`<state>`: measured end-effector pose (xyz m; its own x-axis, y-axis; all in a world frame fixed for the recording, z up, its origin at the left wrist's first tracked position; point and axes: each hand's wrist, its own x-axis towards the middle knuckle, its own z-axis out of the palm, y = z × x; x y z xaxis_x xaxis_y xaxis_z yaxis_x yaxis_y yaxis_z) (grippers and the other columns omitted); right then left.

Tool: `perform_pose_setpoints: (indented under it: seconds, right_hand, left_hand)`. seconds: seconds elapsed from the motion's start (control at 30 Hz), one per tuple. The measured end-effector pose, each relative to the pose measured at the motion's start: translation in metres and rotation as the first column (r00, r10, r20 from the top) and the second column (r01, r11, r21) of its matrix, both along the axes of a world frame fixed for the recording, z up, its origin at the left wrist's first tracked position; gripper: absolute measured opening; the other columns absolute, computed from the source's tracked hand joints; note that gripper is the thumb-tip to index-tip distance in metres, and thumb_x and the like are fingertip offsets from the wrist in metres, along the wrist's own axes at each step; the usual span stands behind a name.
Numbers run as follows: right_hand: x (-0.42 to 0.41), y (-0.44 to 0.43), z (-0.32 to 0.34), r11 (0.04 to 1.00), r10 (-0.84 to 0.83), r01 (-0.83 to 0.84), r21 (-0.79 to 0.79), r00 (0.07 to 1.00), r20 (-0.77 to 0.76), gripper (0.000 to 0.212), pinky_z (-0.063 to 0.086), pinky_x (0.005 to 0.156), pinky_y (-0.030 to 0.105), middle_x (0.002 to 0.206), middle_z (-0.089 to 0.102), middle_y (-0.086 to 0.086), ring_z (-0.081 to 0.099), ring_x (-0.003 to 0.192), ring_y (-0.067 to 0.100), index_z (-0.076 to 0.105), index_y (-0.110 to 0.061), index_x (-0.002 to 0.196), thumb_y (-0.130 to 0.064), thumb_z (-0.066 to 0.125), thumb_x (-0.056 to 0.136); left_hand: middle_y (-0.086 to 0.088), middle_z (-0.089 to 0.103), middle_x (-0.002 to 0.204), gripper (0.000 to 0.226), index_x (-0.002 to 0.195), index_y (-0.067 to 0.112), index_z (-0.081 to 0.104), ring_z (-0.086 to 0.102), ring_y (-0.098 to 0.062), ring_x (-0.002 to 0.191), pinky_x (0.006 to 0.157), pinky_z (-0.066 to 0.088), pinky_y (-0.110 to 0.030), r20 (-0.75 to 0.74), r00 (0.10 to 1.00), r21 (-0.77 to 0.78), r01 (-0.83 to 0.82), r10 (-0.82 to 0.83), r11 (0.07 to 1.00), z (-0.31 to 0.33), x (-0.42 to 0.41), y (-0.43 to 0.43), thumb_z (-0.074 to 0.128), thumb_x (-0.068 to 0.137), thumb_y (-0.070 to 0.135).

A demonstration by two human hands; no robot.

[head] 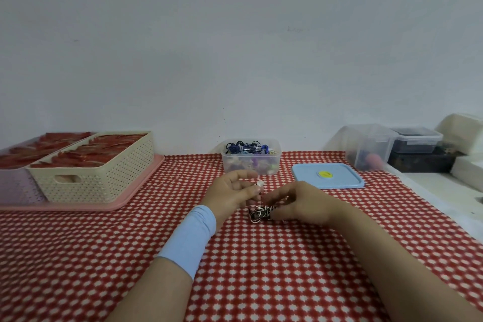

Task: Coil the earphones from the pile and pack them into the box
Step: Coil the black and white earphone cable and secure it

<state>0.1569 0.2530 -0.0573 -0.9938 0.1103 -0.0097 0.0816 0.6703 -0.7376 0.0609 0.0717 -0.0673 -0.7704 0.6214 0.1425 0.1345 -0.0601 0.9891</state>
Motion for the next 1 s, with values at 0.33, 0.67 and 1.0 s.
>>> perform_pose_setpoints:
  seconds: [0.33, 0.67, 1.0]
  right_hand:
    - [-0.012, 0.001, -0.002, 0.998, -0.037, 0.043, 0.046, 0.993, -0.115, 0.02, 0.045, 0.08, 0.017, 0.094, 0.075, -0.016, 0.064, 0.086, -0.005, 0.079, -0.034, 0.101, -0.032, 0.083, 0.081]
    - [-0.045, 0.018, 0.035, 0.99, -0.133, 0.139, 0.008, 0.963, -0.233, 0.013, 0.043, 0.073, 0.02, 0.088, 0.075, -0.016, 0.063, 0.071, -0.009, 0.077, -0.041, 0.082, -0.029, 0.081, 0.082]
    - [-0.126, 0.056, 0.08, 0.948, -0.246, 0.298, 0.112, 0.909, -0.335, 0.009, 0.055, 0.079, 0.034, 0.092, 0.07, -0.017, 0.064, 0.086, 0.004, 0.076, -0.032, 0.093, -0.038, 0.076, 0.086]
  left_hand:
    - [-0.01, 0.074, 0.081, 0.019, 0.093, 0.01, 0.074, 0.073, -0.02, 0.075, 0.072, 0.062, -0.03, 0.019, 0.992, 0.036, -0.129, 0.129, 0.991, 0.01, -0.007, -0.004, 0.074, 0.081, -0.005]
    - [-0.009, 0.074, 0.079, 0.013, 0.092, 0.01, 0.075, 0.071, -0.016, 0.069, 0.069, 0.061, -0.031, -0.103, 0.976, -0.016, -0.196, 0.193, 0.981, 0.046, -0.045, 0.018, 0.075, 0.083, 0.001]
    - [0.012, 0.068, 0.092, 0.014, 0.096, 0.031, 0.073, 0.065, -0.008, 0.091, 0.088, 0.05, -0.025, -0.445, 0.876, -0.277, -0.33, 0.184, 0.902, 0.088, -0.127, 0.057, 0.072, 0.086, 0.021]
